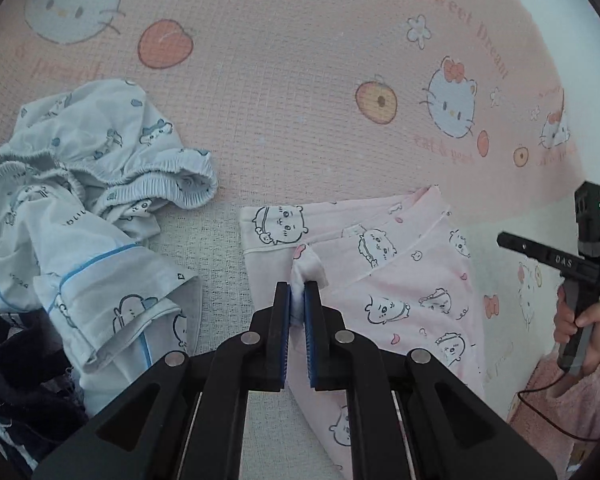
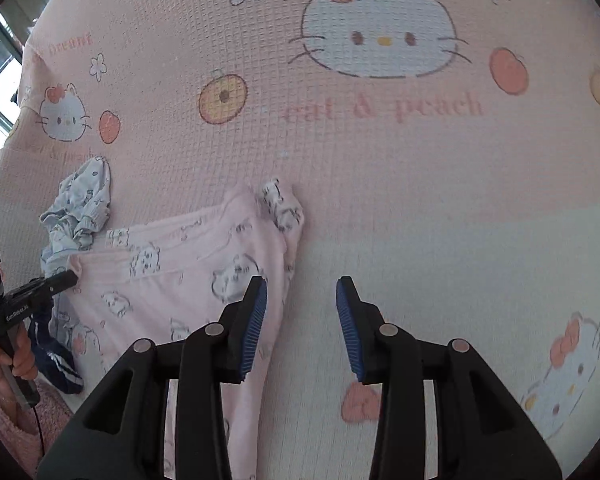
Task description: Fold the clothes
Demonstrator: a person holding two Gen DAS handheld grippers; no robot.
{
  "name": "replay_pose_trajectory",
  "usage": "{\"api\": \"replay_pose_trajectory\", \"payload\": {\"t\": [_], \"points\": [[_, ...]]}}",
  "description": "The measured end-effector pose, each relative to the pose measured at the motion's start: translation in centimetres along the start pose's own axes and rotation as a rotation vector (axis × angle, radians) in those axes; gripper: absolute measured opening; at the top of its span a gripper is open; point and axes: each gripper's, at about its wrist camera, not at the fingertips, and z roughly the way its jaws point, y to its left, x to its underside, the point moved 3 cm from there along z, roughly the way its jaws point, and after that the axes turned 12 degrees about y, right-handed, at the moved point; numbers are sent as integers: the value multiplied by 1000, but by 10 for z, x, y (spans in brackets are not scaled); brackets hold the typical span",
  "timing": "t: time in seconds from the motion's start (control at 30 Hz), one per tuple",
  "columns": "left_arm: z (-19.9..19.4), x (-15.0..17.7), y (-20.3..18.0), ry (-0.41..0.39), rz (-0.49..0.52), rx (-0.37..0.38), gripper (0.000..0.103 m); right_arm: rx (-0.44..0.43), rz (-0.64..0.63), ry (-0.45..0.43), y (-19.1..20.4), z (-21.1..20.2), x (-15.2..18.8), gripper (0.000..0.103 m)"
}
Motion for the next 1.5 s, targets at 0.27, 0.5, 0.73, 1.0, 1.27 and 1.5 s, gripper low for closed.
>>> {"api": "replay_pose_trajectory", "payload": {"t": [0.27,0.5,0.73,1.0,1.27,1.5], "points": [[21,-9,8,25,-12,24,8,38,-224,135,46,74,-49,37],[-2,-37,-2,12,43,23,6,121,-219,7,42,48,-42,5],[46,-53,16,100,-1,-48,11,13,-49,44,0,64,-51,5],[23,-42,1,-13,32,-225,18,52,5,-93,-22,17,-47,21],[41,-48,3,-3,38,-152,15,233,-279,75,13,62,-38,24],[26,-43,2,-55,36,-84,15,43,-54,37,-20,50,-57,33]]}}
